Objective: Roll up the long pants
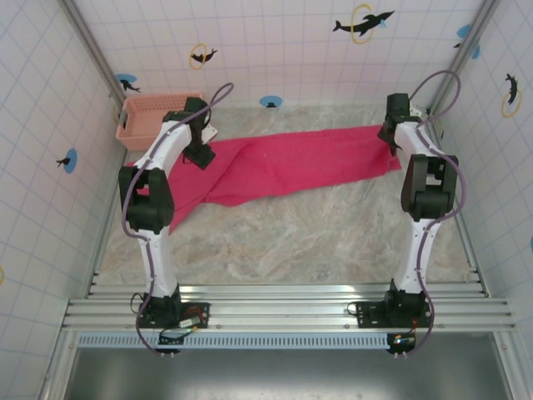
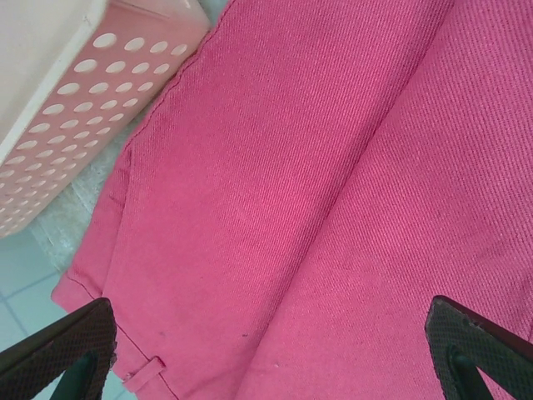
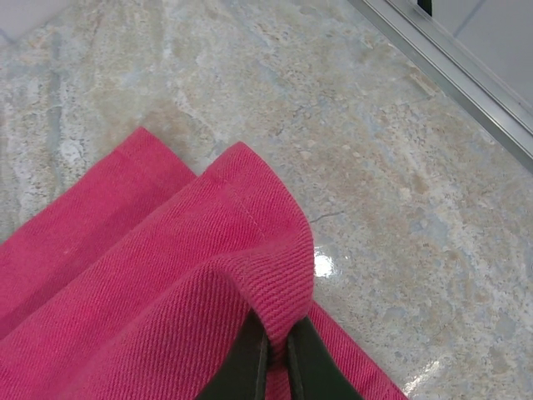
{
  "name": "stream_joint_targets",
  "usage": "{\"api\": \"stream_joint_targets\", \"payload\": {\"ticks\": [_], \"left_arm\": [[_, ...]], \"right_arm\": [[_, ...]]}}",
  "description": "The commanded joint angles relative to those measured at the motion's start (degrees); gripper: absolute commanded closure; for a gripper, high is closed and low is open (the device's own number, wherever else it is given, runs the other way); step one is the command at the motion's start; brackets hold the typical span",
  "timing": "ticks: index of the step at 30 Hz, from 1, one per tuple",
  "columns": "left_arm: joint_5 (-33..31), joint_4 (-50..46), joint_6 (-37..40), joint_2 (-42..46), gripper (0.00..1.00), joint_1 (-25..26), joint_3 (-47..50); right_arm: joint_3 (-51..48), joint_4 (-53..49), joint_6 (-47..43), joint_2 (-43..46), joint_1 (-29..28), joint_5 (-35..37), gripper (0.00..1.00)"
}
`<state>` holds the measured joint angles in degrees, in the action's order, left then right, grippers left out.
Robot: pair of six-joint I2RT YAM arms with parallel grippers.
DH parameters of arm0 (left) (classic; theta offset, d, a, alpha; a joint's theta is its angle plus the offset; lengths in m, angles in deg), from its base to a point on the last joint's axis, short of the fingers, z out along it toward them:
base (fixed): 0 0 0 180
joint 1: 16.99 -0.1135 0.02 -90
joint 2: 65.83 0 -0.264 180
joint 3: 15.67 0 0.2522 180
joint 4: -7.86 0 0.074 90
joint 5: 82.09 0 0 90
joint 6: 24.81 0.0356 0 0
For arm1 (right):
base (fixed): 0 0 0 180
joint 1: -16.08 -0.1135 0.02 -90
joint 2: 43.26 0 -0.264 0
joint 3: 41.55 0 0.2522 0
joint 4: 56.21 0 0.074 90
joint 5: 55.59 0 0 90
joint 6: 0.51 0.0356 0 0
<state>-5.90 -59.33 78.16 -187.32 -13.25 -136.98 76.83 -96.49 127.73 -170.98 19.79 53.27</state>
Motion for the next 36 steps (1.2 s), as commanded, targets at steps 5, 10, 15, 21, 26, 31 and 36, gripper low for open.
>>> {"api": "stream_joint_targets", "payload": {"ticks": [5,10,15,21,26,31,36], "left_arm": [[0.9,-1.0,-1.7,0.9,0.03,0.2,0.2],[0.4,0.1,-1.8,1.6,0.02,0.1,1.6],[-1.7,1.4,-2.0,3.7,0.03,-0.5,3.6],[-1.7,5.4,-3.4,8.8,0.03,-0.7,10.2],[1.4,3.5,-7.1,7.9,0.03,-0.6,11.0],[3.3,1.3,-9.3,5.3,0.02,0.2,10.9],[4.5,1.5,-10.4,3.4,0.03,0.2,12.1]], "right_arm": [[8.4,0.2,-1.2,-5.9,1.8,-1.4,1.00],[16.5,-10.4,1.3,-11.7,2.5,1.3,0.49],[11.9,-11.1,-1.0,-5.9,1.6,4.7,0.35],[-0.5,-9.3,-9.6,7.7,-6.0,8.1,0.29],[-5.2,-8.9,-10.8,10.4,-11.4,3.1,0.11],[4.7,-13.9,-10.5,0.1,-12.1,-5.2,0.11],[21.5,-22.4,-11.8,-13.9,-12.4,-9.2,0.08]]}}
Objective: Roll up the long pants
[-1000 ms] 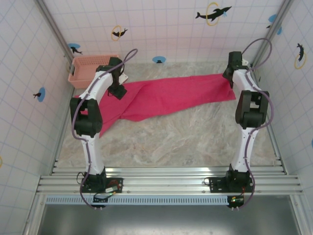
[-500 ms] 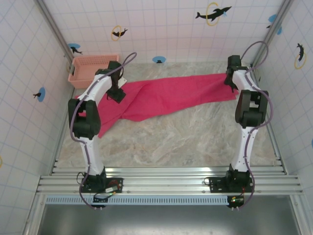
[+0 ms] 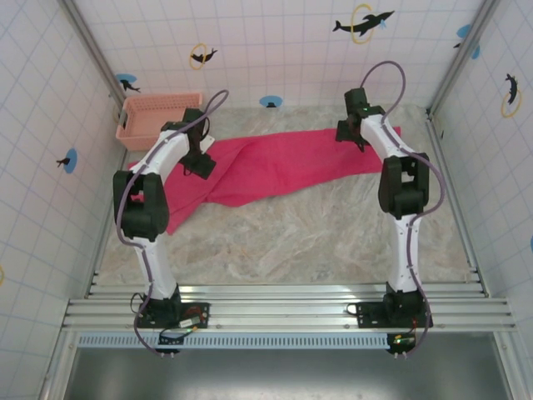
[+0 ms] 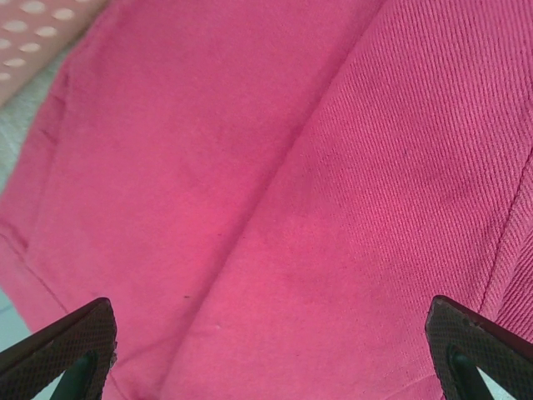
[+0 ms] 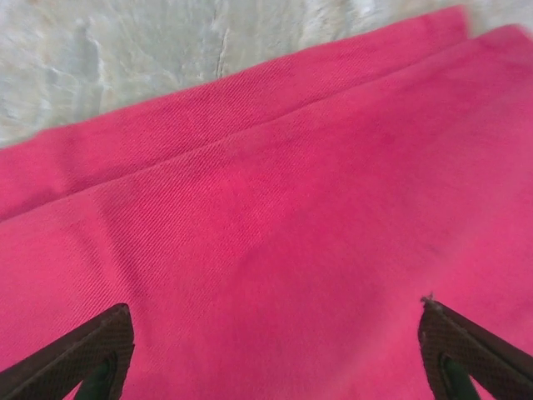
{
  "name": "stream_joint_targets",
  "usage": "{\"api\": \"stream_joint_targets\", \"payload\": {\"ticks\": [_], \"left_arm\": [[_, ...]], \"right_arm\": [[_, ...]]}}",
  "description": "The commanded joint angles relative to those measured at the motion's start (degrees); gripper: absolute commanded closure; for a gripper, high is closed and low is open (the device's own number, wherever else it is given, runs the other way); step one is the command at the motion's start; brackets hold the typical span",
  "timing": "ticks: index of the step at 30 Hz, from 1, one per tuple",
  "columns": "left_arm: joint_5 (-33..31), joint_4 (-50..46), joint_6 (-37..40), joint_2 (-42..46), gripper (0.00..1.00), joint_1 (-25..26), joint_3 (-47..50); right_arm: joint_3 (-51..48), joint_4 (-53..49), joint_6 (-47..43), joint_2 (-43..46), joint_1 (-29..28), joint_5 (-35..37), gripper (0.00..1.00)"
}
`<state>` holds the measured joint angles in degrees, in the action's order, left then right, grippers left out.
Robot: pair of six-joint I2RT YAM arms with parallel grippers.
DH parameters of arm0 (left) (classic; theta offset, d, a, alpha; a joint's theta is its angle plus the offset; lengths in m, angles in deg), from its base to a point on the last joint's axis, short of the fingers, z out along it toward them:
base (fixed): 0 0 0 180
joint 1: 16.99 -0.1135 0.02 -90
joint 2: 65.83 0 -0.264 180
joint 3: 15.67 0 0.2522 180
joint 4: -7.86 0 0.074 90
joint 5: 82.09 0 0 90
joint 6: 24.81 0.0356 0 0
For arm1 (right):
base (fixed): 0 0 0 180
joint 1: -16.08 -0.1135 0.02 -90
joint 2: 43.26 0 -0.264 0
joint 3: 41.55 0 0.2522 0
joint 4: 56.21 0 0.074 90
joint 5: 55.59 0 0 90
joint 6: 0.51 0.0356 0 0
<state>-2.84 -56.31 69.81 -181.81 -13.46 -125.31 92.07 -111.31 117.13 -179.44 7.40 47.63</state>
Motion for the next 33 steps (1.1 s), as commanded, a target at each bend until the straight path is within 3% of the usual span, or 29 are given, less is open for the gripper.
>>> {"api": "stream_joint_targets", "payload": {"ticks": [1,8,15,21,28,33], "left_arm": [[1.4,-2.1,-2.1,-2.8,0.03,0.4,-0.1],[1.7,-6.5,-2.3,-6.2,0.02,0.6,-3.3],[-0.3,-7.9,-2.6,-6.3,0.03,0.9,1.7],[3.3,-6.7,-3.2,-4.4,0.02,1.3,8.3],[4.7,-7.8,-3.7,-1.4,0.03,4.5,15.0],[9.2,-9.4,-4.9,1.7,0.03,8.4,19.7]], "right_arm": [[8.3,-8.9,-1.3,-7.0,-0.1,-3.5,0.08],[9.4,-15.6,-4.1,-9.6,0.2,-3.1,0.05],[-5.1,-15.9,-9.0,-2.6,0.5,-0.4,0.01],[-18.1,-14.4,-12.4,6.1,2.0,1.9,0.01],[-29.8,-11.3,-15.3,13.1,7.6,1.5,0.00],[-32.9,-10.8,-18.2,14.2,10.1,3.0,0.01]]}}
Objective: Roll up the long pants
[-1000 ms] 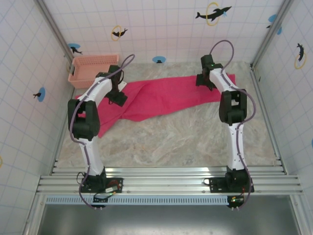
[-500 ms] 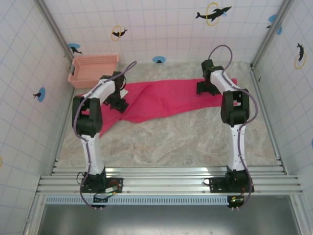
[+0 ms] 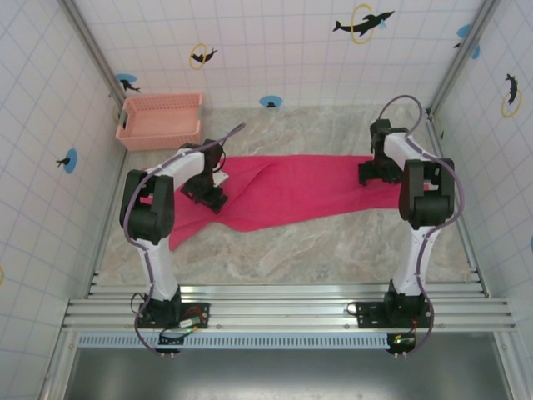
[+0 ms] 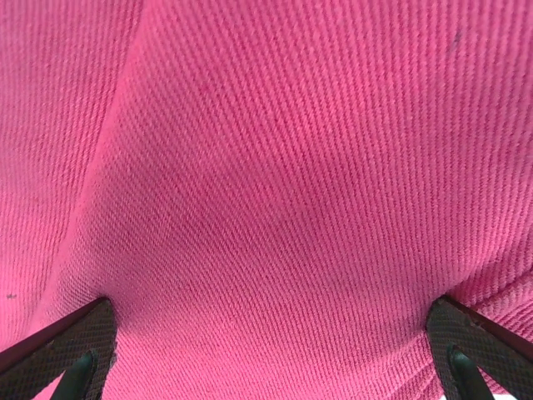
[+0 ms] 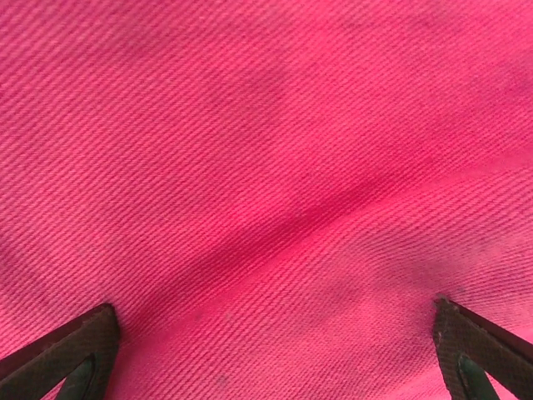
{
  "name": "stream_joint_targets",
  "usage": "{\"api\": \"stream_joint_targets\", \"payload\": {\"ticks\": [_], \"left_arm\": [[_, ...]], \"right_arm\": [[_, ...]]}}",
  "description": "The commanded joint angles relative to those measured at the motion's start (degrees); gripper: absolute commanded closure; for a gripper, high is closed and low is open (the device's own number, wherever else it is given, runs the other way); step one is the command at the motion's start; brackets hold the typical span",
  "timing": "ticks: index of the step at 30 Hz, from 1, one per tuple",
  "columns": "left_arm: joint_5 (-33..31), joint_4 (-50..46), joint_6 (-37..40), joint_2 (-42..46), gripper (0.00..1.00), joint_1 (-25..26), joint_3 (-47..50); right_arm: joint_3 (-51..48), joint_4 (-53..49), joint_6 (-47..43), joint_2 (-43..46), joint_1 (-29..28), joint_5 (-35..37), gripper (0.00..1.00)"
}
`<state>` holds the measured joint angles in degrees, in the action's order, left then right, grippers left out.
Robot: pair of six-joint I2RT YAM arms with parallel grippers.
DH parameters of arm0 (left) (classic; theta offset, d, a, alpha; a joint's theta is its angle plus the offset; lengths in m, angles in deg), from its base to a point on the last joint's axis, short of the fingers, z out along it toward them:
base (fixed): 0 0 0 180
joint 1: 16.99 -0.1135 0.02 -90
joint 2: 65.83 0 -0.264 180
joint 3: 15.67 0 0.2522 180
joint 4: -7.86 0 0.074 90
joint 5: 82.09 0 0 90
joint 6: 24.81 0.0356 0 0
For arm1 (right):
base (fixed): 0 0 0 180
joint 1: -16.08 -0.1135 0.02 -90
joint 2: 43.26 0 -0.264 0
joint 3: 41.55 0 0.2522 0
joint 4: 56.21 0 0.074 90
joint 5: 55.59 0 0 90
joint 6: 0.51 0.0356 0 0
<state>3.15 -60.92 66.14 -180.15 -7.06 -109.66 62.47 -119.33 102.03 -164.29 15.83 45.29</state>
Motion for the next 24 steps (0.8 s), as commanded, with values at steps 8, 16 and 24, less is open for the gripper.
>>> {"api": "stream_joint_targets", "payload": {"ticks": [8,16,24], "left_arm": [[-12.5,-4.6,-2.6,16.7,0.03,5.8,7.8],[-30.7,-13.6,0.6,31.0,0.03,17.6,13.7],[-30.7,-22.1,-1.3,16.5,0.06,24.7,5.9]], "right_arm": [[-4.0,-0.8,-3.4,3.9,3.2,3.1,0.00],[-2.9,1.7,-1.3,8.9,2.8,-1.8,0.00],[-1.6,4.3,-0.4,9.7,2.6,-4.7,0.00]]}}
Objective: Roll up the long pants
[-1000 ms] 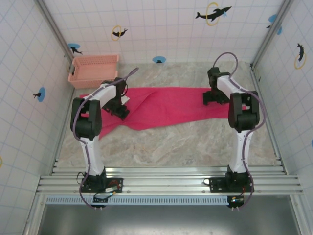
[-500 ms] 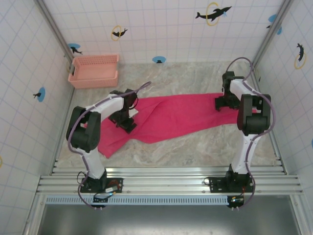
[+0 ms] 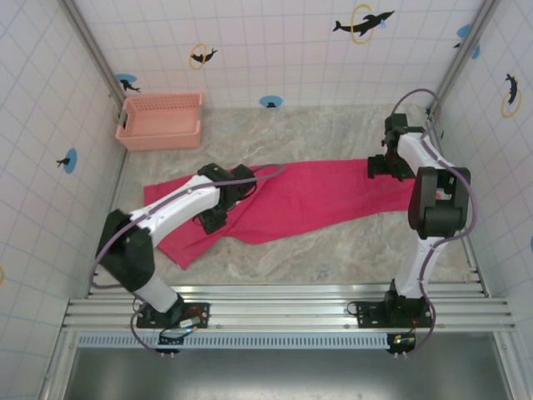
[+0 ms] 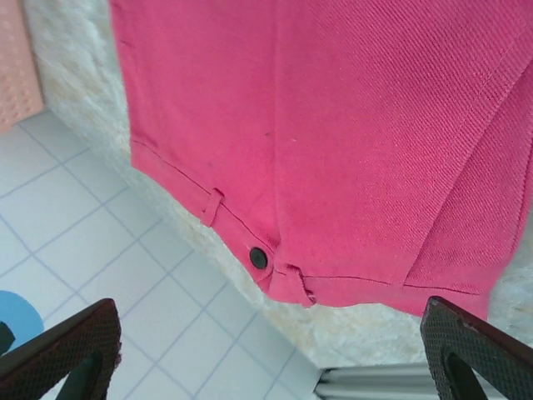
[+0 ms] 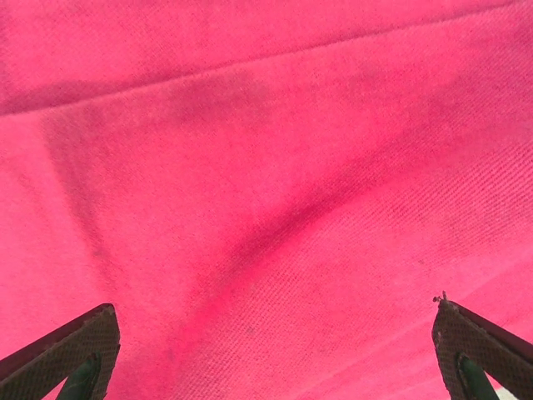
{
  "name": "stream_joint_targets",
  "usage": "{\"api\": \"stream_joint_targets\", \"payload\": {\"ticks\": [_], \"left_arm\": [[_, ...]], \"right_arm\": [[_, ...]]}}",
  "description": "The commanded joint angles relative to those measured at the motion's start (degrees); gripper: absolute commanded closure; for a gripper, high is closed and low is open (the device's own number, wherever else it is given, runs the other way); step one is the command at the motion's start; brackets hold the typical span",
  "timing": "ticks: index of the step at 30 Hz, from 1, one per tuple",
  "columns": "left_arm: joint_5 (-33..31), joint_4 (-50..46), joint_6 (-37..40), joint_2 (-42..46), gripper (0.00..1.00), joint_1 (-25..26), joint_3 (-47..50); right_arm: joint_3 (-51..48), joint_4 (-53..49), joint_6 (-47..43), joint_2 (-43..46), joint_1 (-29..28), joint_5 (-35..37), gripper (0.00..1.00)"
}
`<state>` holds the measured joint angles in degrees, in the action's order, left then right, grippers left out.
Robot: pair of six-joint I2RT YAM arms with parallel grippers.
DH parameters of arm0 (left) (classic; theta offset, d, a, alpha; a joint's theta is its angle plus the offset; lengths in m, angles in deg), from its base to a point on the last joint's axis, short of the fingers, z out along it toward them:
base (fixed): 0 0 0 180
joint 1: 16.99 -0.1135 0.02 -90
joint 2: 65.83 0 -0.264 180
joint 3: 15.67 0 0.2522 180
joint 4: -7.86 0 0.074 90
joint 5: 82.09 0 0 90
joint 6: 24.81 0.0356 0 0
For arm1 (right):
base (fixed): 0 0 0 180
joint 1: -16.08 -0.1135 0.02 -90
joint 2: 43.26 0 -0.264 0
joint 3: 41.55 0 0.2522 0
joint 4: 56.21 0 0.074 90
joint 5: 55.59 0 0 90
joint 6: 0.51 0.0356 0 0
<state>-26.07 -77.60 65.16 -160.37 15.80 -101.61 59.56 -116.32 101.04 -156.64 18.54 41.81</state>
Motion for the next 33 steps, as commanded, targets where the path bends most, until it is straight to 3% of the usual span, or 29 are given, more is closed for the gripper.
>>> {"api": "stream_joint_targets", "payload": {"ticks": [1,5,10,12,14,21,29,33], "left_arm": [[-0.1,-5.0,-0.2,-4.7,0.06,2.9,-2.6],[7.6,-6.2,-3.8,-8.5,0.09,3.7,-5.0],[13.4,-4.7,-11.9,-10.2,0.39,5.2,-1.7],[13.1,-3.4,-14.5,-10.3,0.43,5.8,0.5],[12.5,-2.7,-16.9,-11.0,0.39,6.1,2.3],[10.8,-1.6,-20.0,-16.2,0.39,7.9,3.2],[4.0,-1.6,-18.4,-21.5,0.62,7.2,3.5],[3.3,-1.5,-18.0,-21.4,0.64,5.5,2.9]], "right_arm": [[1.1,1.5,0.4,2.0,0.1,-1.4,0.00],[0.8,2.1,-0.3,1.6,1.4,-2.0,0.01],[1.5,3.4,-1.0,1.3,3.1,-2.7,0.01],[2.1,4.0,-1.3,1.0,3.4,-3.3,0.01],[2.8,4.4,-1.5,0.7,3.5,-3.4,0.01],[5.2,4.1,-2.3,-0.4,3.5,-3.7,0.01],[4.5,4.0,-2.8,1.0,3.4,-3.7,0.01],[4.8,3.7,-2.8,1.6,3.3,-4.1,0.02]]}}
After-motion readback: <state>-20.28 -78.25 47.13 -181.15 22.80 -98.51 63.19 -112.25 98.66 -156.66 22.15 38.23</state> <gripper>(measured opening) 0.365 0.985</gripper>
